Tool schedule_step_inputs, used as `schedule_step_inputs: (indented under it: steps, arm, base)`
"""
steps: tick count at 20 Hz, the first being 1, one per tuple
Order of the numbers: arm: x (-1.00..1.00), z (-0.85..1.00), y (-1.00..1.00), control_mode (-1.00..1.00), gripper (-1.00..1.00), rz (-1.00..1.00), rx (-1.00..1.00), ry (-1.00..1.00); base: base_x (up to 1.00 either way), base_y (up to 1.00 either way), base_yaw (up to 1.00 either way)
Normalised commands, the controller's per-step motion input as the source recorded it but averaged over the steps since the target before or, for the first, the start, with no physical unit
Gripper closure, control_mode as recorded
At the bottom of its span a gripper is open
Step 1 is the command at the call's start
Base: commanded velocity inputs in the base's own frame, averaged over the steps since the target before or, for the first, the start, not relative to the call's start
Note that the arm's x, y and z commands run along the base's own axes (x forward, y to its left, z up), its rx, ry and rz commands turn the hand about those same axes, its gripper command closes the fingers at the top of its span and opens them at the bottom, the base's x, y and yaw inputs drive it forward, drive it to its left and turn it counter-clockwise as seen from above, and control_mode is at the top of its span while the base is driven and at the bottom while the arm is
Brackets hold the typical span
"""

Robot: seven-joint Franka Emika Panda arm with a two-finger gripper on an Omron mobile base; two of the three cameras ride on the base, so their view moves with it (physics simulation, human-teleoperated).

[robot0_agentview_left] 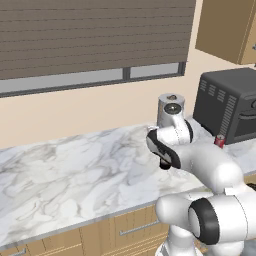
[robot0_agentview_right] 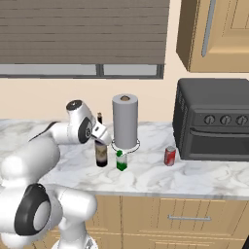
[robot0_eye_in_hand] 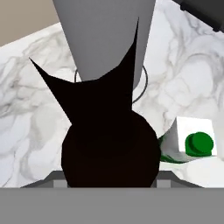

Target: Move the drinks to the dining counter.

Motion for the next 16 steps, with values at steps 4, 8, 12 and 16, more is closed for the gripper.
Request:
schedule_step_inputs:
  steps: [4, 8, 12, 16]
  arm:
    - [-0.64, 0.31, 0.04, -1.0, 1.0, 0.09, 0.0, -0.05]
    - [-0.49, 0.47, 0.07, -1.0, 1.0, 0.14, 0.0, 0.0]
    - [-0.58, 0.51, 0.05, -1.0, 1.0, 0.14, 0.0, 0.0]
    - [-0.61, 0.47, 0.0, -1.0, 1.0, 0.13, 0.0, 0.0]
  base:
    - [0.0, 0.0, 0.0]
    - [0.0, 0.0, 0.0]
    - [0.0, 0.0, 0.0]
    - [0.0, 0.0, 0.0]
